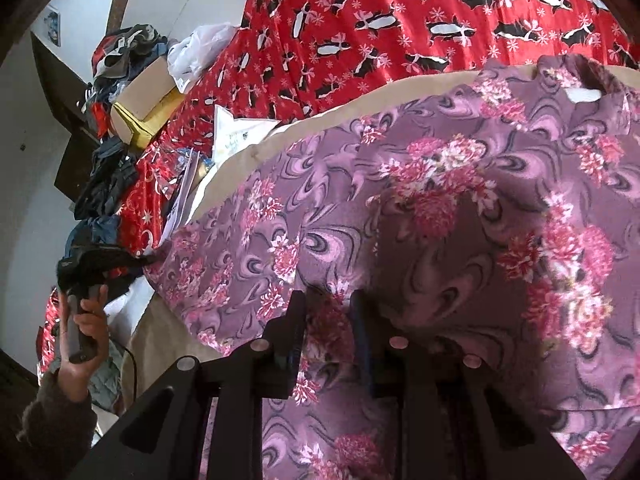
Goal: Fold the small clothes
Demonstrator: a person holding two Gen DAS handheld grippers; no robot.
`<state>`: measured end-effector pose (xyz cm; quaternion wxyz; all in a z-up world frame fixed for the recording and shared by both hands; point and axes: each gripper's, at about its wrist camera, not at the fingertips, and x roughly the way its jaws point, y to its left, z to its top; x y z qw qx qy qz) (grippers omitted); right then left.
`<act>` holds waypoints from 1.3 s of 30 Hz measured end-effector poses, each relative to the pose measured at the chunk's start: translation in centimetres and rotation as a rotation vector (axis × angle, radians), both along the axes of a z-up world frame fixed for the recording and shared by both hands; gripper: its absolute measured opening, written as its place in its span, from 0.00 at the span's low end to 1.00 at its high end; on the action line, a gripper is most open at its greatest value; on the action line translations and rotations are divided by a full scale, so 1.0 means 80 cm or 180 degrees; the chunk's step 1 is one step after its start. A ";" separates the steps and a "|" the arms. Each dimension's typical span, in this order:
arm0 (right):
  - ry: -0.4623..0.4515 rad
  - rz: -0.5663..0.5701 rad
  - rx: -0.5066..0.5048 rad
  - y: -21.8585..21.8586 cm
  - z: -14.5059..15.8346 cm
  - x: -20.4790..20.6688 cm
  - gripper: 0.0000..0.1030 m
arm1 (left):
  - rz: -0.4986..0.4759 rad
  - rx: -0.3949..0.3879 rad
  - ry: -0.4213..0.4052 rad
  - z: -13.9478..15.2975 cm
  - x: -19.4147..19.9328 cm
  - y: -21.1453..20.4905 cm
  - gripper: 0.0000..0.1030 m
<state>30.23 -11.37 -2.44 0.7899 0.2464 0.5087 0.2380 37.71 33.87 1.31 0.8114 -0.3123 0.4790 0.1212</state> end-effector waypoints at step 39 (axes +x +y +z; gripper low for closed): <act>-0.0401 -0.1116 -0.1150 -0.238 -0.008 -0.059 0.61 | -0.2137 0.0217 0.0516 -0.035 -0.008 -0.497 0.18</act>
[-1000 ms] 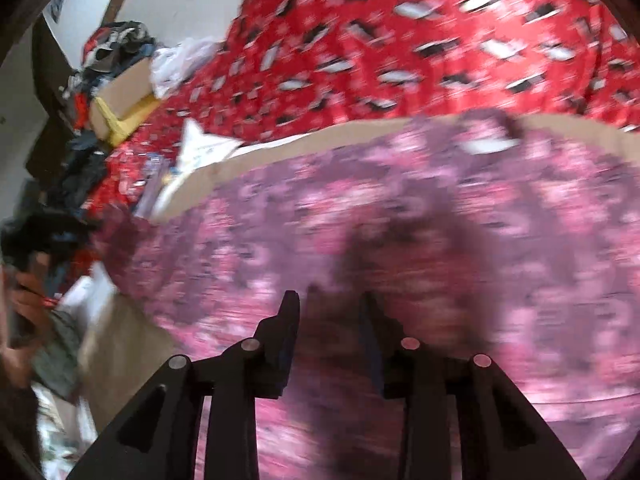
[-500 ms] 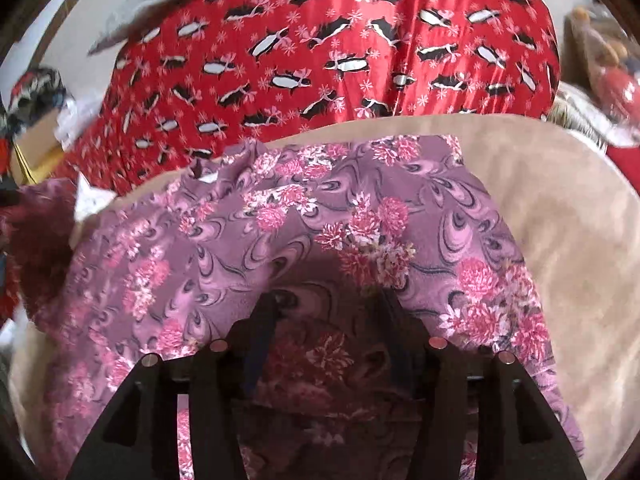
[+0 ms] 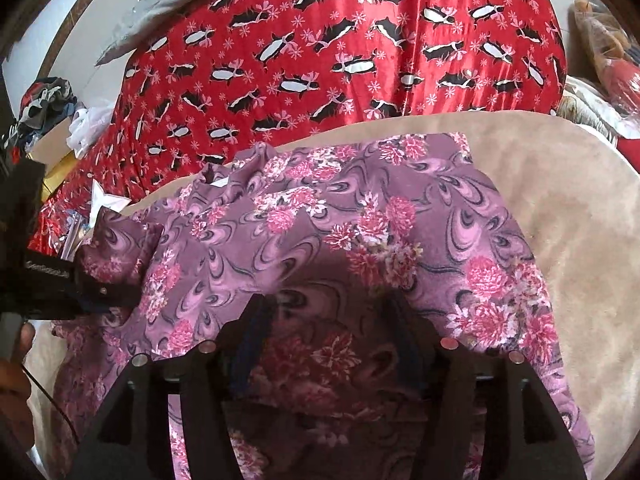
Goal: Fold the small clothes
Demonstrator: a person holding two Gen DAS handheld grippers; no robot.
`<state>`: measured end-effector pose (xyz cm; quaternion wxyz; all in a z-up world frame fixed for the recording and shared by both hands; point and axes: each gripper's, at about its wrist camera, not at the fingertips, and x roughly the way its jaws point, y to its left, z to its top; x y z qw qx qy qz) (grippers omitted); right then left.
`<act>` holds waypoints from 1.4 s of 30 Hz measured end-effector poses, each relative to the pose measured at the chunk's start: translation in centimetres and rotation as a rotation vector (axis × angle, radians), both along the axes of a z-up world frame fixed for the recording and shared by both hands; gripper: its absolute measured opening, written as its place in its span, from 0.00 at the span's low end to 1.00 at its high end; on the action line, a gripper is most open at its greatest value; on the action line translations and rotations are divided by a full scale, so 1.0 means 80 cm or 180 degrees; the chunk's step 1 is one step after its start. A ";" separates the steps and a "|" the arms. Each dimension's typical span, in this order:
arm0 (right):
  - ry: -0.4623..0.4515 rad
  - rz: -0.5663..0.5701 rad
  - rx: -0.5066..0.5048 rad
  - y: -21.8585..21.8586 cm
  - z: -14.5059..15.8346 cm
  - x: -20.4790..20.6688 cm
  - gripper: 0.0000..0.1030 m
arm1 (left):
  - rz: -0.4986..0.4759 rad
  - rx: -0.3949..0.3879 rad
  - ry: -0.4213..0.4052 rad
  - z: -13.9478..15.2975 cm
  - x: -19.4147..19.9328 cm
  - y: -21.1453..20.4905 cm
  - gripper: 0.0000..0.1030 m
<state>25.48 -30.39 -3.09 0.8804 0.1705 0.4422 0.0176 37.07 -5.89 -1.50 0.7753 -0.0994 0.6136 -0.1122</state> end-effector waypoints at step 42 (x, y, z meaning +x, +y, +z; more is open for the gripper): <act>0.0276 -0.0425 0.0934 -0.101 -0.009 0.000 0.06 | 0.0772 -0.0140 0.0119 -0.008 -0.067 0.134 0.63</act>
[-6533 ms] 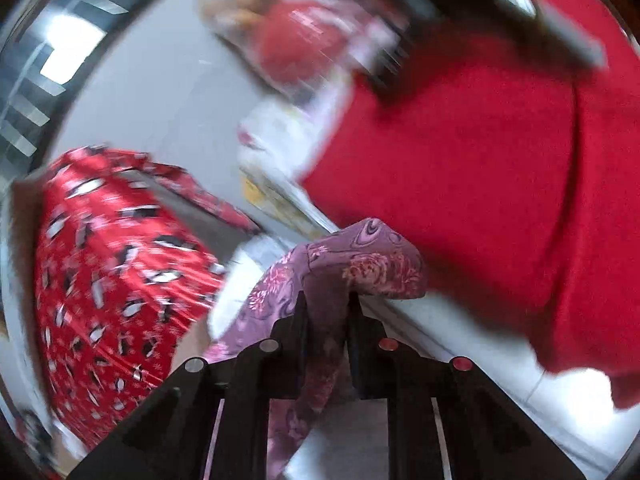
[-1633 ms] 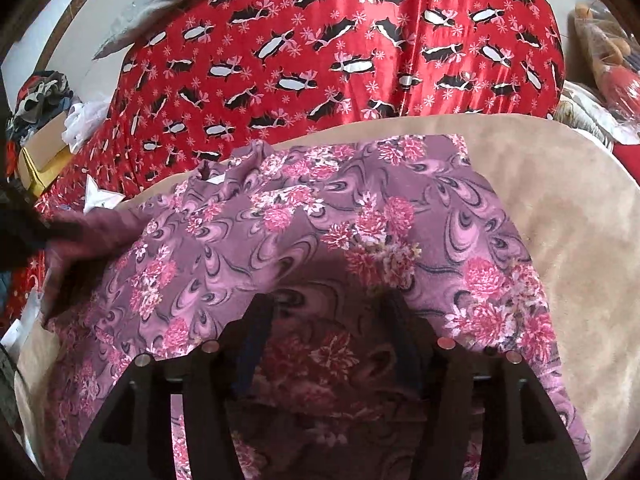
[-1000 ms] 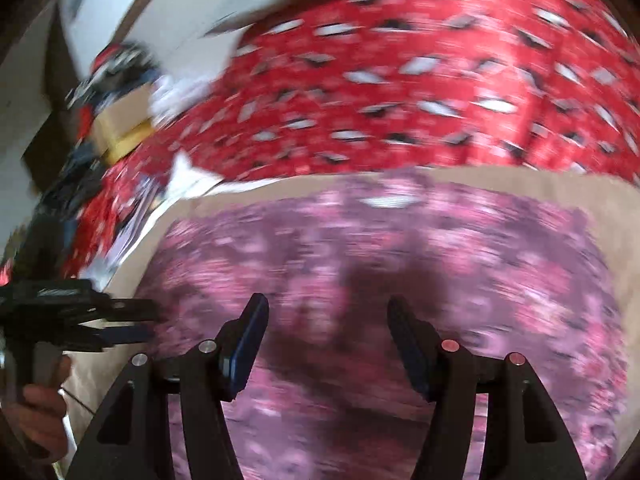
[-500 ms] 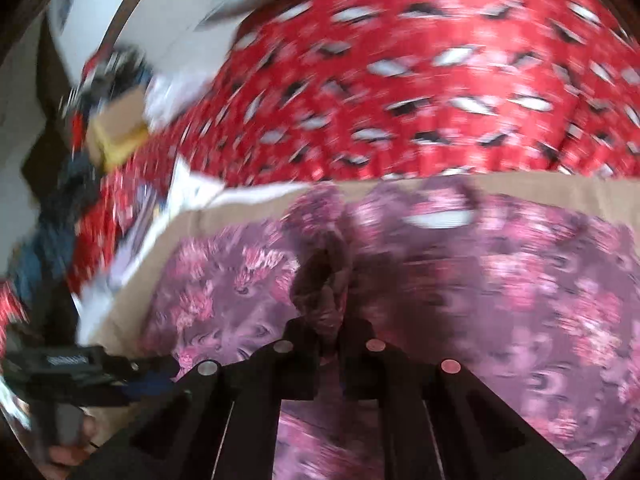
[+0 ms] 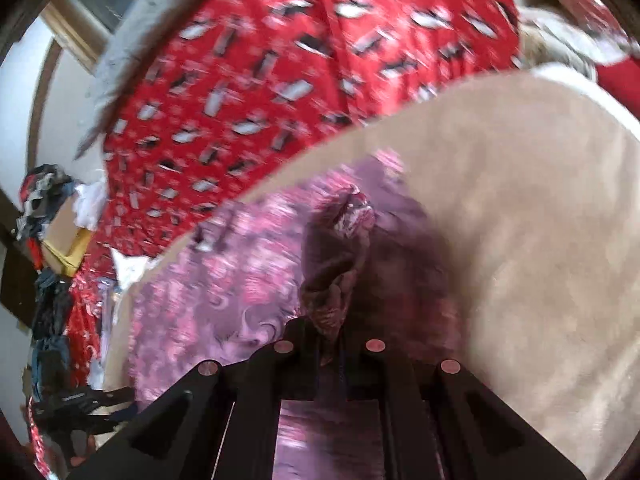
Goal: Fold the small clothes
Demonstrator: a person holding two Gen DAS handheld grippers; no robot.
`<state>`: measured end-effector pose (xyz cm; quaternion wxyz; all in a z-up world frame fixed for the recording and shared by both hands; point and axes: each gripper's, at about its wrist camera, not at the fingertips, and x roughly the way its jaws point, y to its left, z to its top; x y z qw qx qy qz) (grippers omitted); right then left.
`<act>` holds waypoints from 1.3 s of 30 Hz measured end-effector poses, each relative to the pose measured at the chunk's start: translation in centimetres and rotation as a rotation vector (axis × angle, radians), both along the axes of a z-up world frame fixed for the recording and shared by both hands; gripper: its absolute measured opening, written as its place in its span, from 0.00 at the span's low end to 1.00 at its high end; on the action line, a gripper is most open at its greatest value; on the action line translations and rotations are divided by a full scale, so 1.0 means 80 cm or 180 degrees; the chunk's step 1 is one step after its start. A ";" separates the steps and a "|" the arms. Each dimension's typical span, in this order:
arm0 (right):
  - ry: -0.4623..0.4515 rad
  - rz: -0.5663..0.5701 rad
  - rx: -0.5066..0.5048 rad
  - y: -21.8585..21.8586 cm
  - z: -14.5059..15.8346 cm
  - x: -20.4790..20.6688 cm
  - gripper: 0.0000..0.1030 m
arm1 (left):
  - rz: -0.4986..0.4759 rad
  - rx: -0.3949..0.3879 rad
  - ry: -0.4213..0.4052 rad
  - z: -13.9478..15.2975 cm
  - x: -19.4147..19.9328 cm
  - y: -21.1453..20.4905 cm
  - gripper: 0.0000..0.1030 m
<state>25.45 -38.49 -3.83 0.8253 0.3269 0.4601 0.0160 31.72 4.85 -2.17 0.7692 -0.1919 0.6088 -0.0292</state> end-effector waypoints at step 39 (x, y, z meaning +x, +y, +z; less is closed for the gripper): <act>0.1091 0.1126 -0.0247 0.021 0.022 -0.095 0.24 | -0.0945 0.1128 -0.0163 -0.005 -0.090 -0.125 0.71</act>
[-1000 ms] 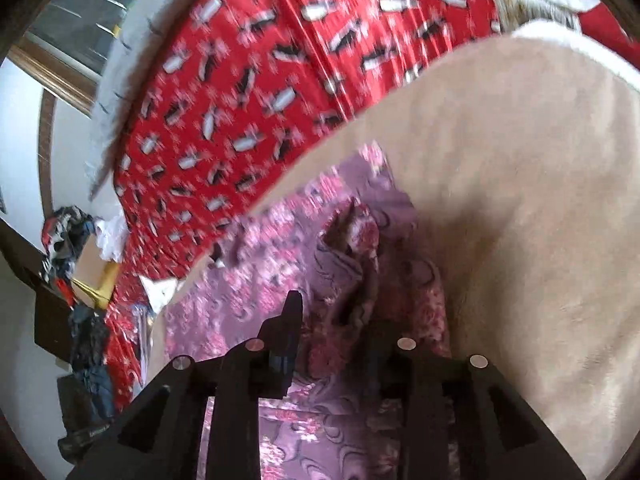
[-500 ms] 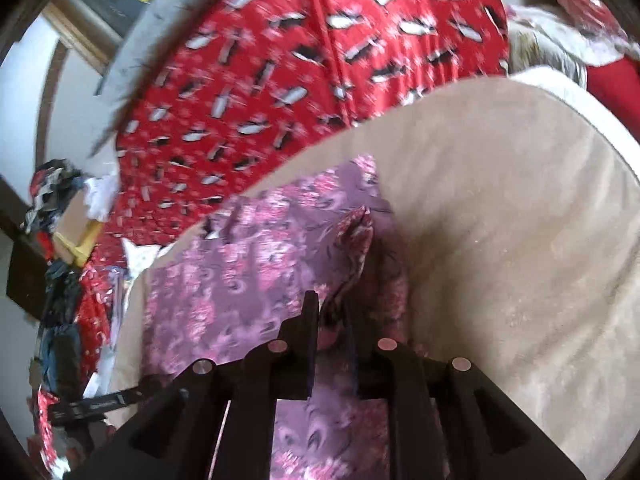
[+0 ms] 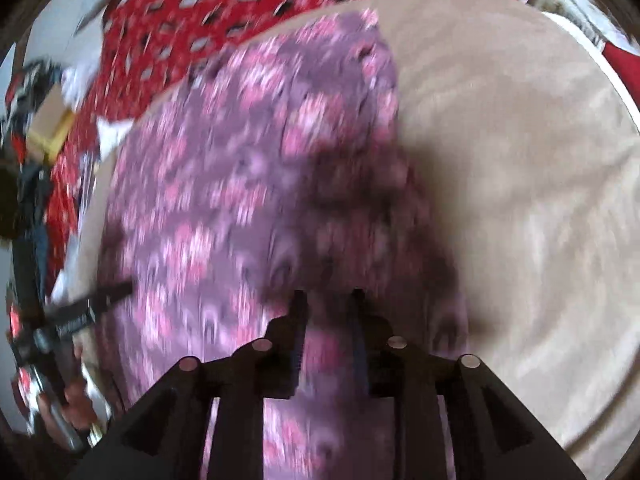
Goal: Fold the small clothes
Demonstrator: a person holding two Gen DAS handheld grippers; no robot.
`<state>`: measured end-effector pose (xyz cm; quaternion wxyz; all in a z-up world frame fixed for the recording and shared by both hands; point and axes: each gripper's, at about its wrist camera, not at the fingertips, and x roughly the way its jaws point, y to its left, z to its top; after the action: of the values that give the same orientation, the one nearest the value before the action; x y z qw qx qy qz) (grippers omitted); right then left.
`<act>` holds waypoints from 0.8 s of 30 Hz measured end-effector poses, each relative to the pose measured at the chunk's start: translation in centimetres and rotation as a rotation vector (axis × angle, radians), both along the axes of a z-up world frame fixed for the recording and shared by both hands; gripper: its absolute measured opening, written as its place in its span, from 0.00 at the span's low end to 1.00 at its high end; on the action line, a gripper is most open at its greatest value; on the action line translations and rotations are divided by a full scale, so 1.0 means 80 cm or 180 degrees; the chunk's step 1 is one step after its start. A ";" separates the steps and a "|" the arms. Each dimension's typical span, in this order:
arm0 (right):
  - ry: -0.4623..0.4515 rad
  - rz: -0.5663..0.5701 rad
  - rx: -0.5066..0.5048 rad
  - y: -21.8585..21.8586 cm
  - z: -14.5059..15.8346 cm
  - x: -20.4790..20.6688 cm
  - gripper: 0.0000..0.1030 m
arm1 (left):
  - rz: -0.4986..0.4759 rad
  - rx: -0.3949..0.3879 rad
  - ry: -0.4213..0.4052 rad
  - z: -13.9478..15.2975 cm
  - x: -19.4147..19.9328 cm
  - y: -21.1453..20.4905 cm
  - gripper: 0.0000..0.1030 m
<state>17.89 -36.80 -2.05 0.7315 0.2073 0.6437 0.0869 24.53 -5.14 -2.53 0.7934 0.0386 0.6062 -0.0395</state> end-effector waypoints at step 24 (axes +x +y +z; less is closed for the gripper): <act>0.0039 -0.0144 0.0040 -0.054 0.038 -0.228 0.47 | -0.0156 -0.0101 0.0755 0.008 -0.222 0.134 0.71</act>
<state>-0.31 -41.12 1.02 0.7280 0.2269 0.6428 0.0731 6.75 5.56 -1.87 0.7154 0.0360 0.6939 -0.0728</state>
